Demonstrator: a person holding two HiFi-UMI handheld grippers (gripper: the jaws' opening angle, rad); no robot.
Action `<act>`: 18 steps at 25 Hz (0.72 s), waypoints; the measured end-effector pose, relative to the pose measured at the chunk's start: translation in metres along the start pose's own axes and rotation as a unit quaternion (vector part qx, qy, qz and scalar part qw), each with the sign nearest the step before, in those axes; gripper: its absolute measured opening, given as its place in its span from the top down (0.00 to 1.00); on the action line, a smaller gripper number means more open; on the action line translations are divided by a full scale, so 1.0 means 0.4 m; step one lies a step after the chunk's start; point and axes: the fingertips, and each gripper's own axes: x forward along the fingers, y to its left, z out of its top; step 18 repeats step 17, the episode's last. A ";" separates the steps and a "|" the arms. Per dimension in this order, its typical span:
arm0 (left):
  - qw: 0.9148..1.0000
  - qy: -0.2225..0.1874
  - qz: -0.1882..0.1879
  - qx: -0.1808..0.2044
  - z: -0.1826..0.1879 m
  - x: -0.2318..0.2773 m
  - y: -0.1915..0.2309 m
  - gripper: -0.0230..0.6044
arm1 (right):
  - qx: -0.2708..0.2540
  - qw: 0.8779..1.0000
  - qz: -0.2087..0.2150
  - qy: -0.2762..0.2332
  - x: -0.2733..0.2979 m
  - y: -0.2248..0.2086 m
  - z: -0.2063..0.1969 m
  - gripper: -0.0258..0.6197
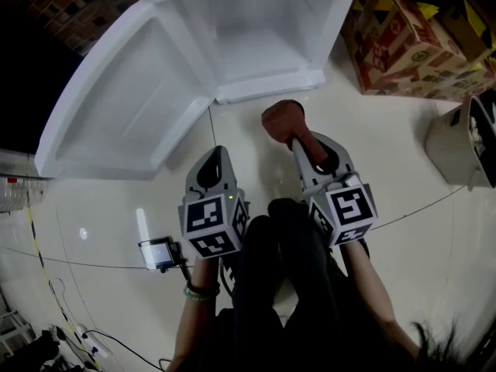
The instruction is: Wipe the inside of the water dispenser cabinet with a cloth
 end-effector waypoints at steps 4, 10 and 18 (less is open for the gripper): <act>1.000 0.003 -0.001 -0.001 -0.009 -0.001 -0.006 0.98 | 0.003 1.000 -0.001 0.000 -0.002 -0.003 0.000 0.85; 1.000 0.003 -0.007 0.009 -0.010 -0.004 -0.022 0.98 | 0.007 1.000 -0.001 0.000 -0.004 -0.005 -0.001 0.85; 1.000 0.010 -0.010 0.010 -0.023 -0.004 -0.027 0.98 | 0.011 1.000 -0.002 0.005 -0.002 -0.008 -0.013 0.85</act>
